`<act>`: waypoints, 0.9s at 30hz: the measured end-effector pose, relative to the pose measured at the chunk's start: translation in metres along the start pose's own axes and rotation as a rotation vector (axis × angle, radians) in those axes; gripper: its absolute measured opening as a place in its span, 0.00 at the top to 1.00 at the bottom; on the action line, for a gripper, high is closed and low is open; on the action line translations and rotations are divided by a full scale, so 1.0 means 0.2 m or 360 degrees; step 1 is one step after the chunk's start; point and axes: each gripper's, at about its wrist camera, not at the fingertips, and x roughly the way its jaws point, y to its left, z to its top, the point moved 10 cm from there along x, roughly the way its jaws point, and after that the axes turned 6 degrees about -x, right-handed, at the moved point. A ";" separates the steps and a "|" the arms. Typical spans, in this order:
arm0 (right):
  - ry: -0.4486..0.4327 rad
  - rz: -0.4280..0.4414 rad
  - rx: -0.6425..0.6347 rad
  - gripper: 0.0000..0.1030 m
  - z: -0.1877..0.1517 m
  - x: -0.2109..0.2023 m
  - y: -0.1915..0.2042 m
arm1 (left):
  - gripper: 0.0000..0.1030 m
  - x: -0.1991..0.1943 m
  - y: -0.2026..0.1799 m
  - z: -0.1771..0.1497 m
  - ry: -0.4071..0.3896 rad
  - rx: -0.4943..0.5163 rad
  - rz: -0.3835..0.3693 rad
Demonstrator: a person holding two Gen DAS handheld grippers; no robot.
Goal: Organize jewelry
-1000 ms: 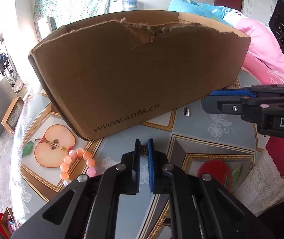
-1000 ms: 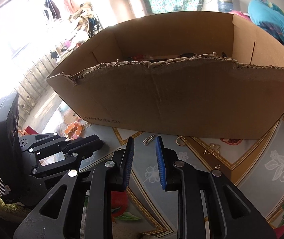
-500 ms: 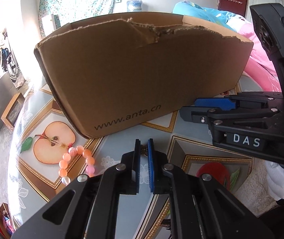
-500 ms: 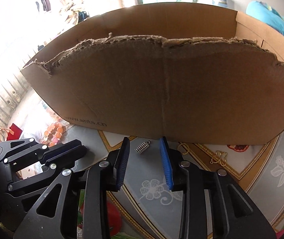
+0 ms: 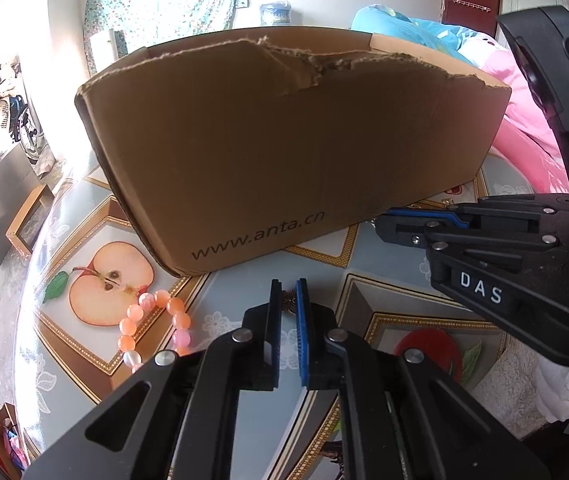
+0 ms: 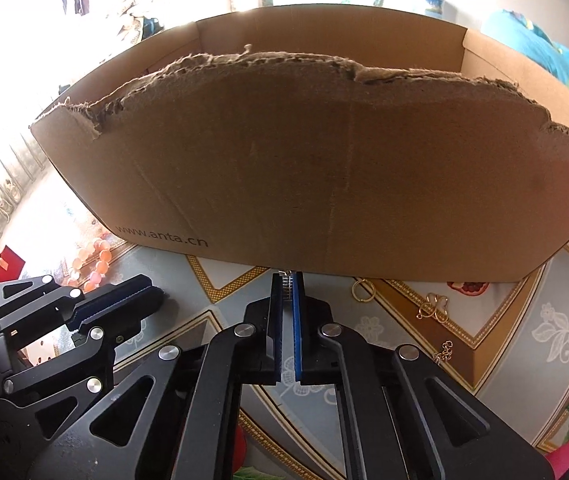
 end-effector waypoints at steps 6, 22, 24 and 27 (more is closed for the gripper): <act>0.0024 0.0128 0.0113 1.00 -0.03 -0.01 -0.06 | 0.94 0.00 -0.01 0.00 -0.0007 -0.0008 0.0018; -0.0024 0.0107 0.0032 0.80 0.01 -0.06 -0.11 | 0.94 -0.04 0.00 0.00 -0.0027 -0.0035 0.0057; 0.0011 0.0109 0.0003 0.80 -0.02 0.00 -0.06 | 0.94 -0.05 0.00 0.01 -0.0030 -0.0034 0.0058; 0.0028 0.0093 -0.0048 0.80 -0.03 0.02 -0.04 | 0.94 -0.04 0.00 0.01 -0.0034 -0.0038 0.0059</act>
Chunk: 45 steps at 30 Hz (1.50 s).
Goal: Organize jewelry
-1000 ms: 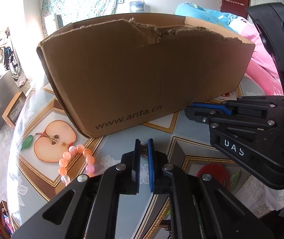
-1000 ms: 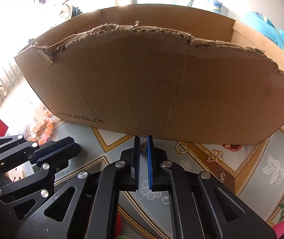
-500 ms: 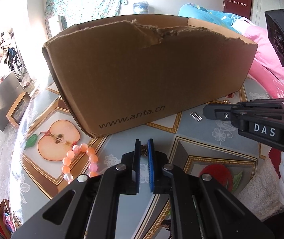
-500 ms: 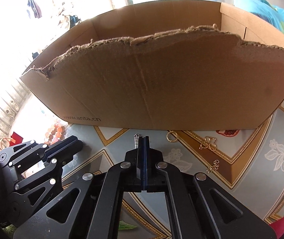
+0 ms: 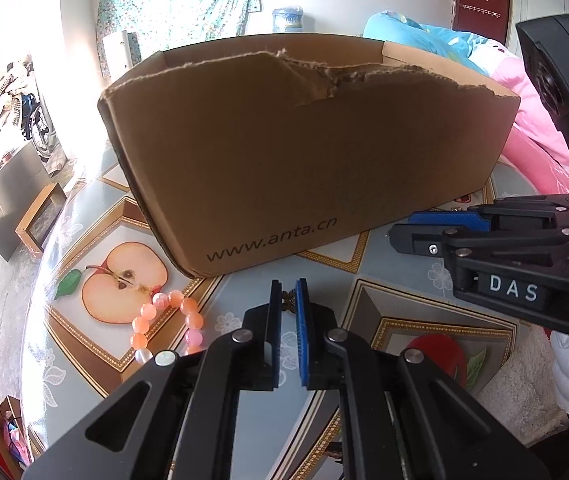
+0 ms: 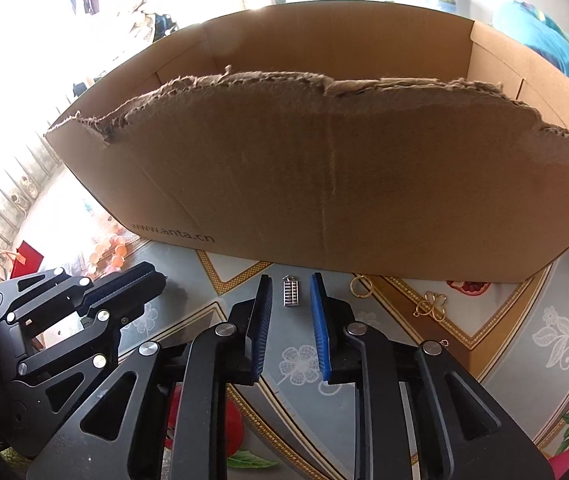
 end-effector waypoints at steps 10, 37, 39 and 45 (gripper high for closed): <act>0.0049 -0.0096 -0.0151 0.98 0.06 0.16 0.14 | 0.94 -0.04 0.02 0.01 -0.0020 0.0001 -0.0015; 0.0136 0.0052 -0.0104 0.80 0.08 0.03 0.09 | 0.94 -0.18 0.11 0.00 -0.0077 -0.0031 0.0021; 0.0141 0.0058 -0.0103 0.77 0.08 0.03 0.11 | 0.94 -0.18 0.12 0.00 -0.0071 -0.0043 0.0023; 0.0191 0.0031 -0.0137 0.74 0.03 0.07 0.14 | 0.94 -0.17 0.13 0.00 -0.0069 -0.0036 0.0020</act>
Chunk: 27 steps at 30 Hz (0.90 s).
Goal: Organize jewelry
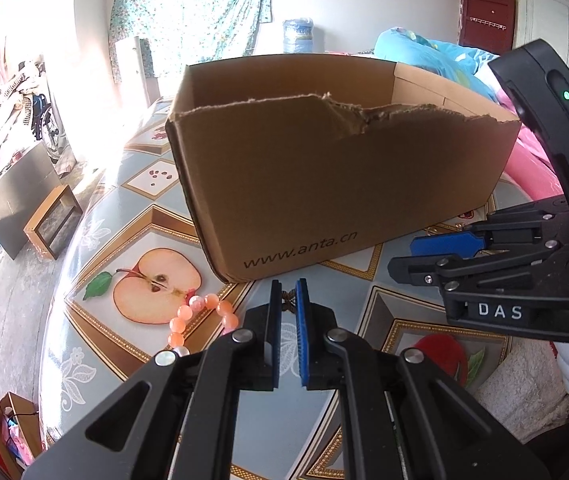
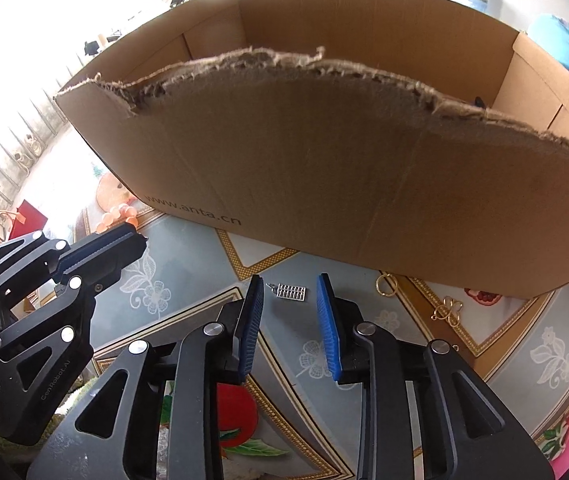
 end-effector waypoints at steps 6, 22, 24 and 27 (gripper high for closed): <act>-0.0022 -0.0118 -0.0083 0.87 0.00 0.01 0.01 | 0.94 0.02 -0.01 0.02 -0.0002 -0.0010 0.0000; 0.0002 -0.0077 0.0001 0.90 0.04 0.05 -0.08 | 0.94 0.02 0.05 0.02 -0.0016 -0.0024 0.0011; 0.0002 -0.0072 0.0010 0.90 0.04 0.05 -0.10 | 0.94 0.01 0.05 0.02 -0.0020 -0.0023 0.0017; -0.0007 -0.0057 0.0001 0.90 0.04 -0.01 -0.09 | 0.94 0.00 0.06 0.03 -0.0031 -0.0022 0.0023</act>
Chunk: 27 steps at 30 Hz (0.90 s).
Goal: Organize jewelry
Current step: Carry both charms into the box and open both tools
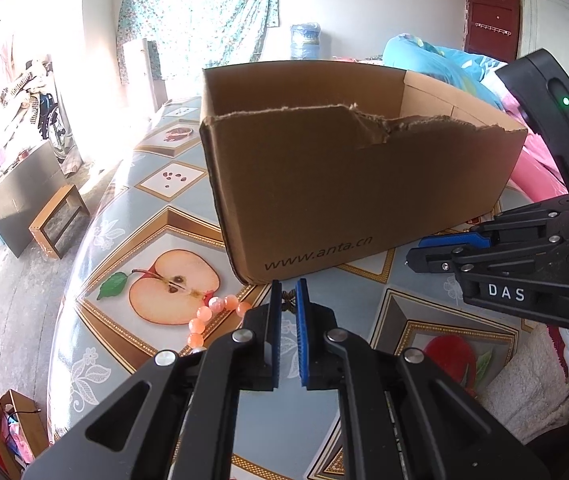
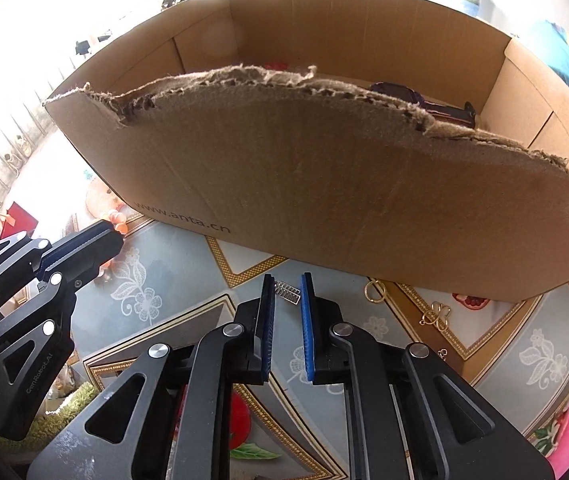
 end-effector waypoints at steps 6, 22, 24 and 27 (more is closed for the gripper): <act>-0.0023 0.0116 -0.0085 0.90 0.00 -0.10 0.04 | 0.94 -0.09 -0.01 0.05 -0.0052 0.0015 -0.0012; -0.0564 0.0347 -0.0296 0.90 0.31 -0.61 0.06 | 0.94 -0.56 0.02 0.50 -0.0432 0.0112 -0.0031; -0.0620 0.0314 -0.0258 0.90 0.38 -0.65 0.00 | 0.94 -0.58 -0.03 0.57 -0.0475 0.0146 -0.0061; -0.0618 0.0305 -0.0154 0.90 0.48 -0.65 -0.10 | 0.94 -0.54 -0.13 0.65 -0.0489 0.0217 -0.0107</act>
